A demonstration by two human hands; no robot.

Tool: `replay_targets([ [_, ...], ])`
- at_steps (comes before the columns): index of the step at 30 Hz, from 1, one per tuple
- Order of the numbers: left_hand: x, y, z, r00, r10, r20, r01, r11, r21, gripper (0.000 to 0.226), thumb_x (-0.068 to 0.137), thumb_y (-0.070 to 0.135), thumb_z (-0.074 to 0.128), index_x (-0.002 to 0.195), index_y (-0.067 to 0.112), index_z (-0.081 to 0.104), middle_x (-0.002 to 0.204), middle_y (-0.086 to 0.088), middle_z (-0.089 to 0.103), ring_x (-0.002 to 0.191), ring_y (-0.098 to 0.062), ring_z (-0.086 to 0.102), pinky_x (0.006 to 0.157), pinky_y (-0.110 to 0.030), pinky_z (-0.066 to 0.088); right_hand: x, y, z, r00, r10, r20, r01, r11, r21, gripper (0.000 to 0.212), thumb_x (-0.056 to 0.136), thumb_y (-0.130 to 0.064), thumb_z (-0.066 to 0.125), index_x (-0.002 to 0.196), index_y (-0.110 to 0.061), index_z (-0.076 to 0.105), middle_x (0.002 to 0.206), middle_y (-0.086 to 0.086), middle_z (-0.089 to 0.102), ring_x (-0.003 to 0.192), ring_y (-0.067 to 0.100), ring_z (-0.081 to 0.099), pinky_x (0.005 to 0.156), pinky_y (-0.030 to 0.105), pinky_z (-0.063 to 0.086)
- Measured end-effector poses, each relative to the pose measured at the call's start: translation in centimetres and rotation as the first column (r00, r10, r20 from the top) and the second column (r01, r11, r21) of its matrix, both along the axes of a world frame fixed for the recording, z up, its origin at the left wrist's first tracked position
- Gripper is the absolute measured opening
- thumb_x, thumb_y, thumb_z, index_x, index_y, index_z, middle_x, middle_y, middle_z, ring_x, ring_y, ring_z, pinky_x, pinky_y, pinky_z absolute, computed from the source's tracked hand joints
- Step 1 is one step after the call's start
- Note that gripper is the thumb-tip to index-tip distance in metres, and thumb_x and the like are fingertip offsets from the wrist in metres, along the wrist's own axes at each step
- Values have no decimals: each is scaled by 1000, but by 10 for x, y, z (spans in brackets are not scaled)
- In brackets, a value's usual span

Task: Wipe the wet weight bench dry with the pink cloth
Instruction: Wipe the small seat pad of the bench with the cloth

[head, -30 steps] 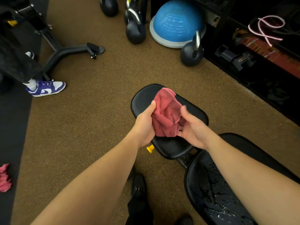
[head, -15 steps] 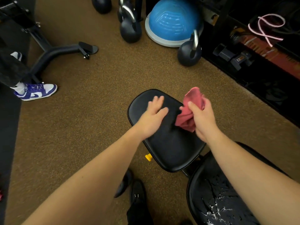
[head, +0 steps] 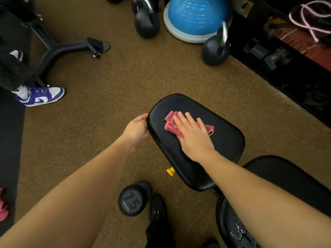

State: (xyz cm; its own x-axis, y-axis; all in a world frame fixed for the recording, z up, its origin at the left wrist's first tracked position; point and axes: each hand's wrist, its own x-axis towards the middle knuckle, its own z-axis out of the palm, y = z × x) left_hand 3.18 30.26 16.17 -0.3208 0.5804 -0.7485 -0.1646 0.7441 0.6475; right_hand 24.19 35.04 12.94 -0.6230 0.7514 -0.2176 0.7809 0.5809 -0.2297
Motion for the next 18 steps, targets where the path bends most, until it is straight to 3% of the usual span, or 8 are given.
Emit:
replay_targets([
  [3,7,2,6,1000,26,8,-27,999,40,33,105,12,37,97,29,64,91,15,69,89,-2,64,79,-18,50,0,-23,5,991,133,-29,-134,990,-48,66,106,-32,39,162,-29,5,169,-11,-1,156,14,-5,126,49,3],
  [5,14,1,9,998,46,33,-48,997,59,34,107,15,38,89,31,62,85,15,66,83,-3,63,69,-15,49,2,-38,4,978,195,-74,-198,979,-38,64,106,-31,41,162,-30,10,169,-11,2,156,14,-4,126,47,0],
  [7,13,2,7,994,97,47,-100,994,51,27,106,17,40,107,25,65,91,16,63,88,-7,60,72,-16,49,5,-49,-1,959,258,-117,-260,966,-1,61,104,-30,44,160,-31,19,168,-11,10,156,14,2,125,45,-1],
  [10,11,0,6,990,120,69,-125,990,60,41,106,22,41,146,19,49,129,8,61,107,-13,55,96,-25,49,10,-59,-3,922,324,-212,-344,937,-65,53,100,-20,53,150,-33,43,162,-15,30,154,11,16,126,43,4],
  [12,10,-4,5,993,96,61,-100,993,70,45,106,20,39,150,18,44,139,5,55,113,-13,53,103,-27,46,12,-62,5,918,137,-372,-245,934,-259,45,99,-10,52,134,-38,57,145,-24,51,142,4,38,122,41,23],
  [14,7,-5,2,996,65,54,-69,995,77,49,104,6,37,151,18,41,141,5,55,119,-12,55,102,-28,47,15,-57,22,849,-230,-475,-15,889,-457,36,105,-15,46,127,-40,58,121,-30,63,117,-6,56,105,32,44],
  [16,4,-5,-3,1000,-6,-6,6,997,82,56,101,-1,40,152,21,39,147,6,52,121,-14,59,103,-34,50,19,-39,41,728,-457,-511,212,859,-466,25,106,-26,45,126,-37,58,100,-17,71,94,2,66,86,34,53],
  [18,3,-7,-4,990,-86,-111,95,992,84,62,98,-3,45,153,24,37,148,10,48,119,-16,59,99,-36,53,29,-9,54,660,-510,-552,371,860,-351,20,103,-28,48,118,-37,58,88,-14,67,84,4,64,75,33,48],
])
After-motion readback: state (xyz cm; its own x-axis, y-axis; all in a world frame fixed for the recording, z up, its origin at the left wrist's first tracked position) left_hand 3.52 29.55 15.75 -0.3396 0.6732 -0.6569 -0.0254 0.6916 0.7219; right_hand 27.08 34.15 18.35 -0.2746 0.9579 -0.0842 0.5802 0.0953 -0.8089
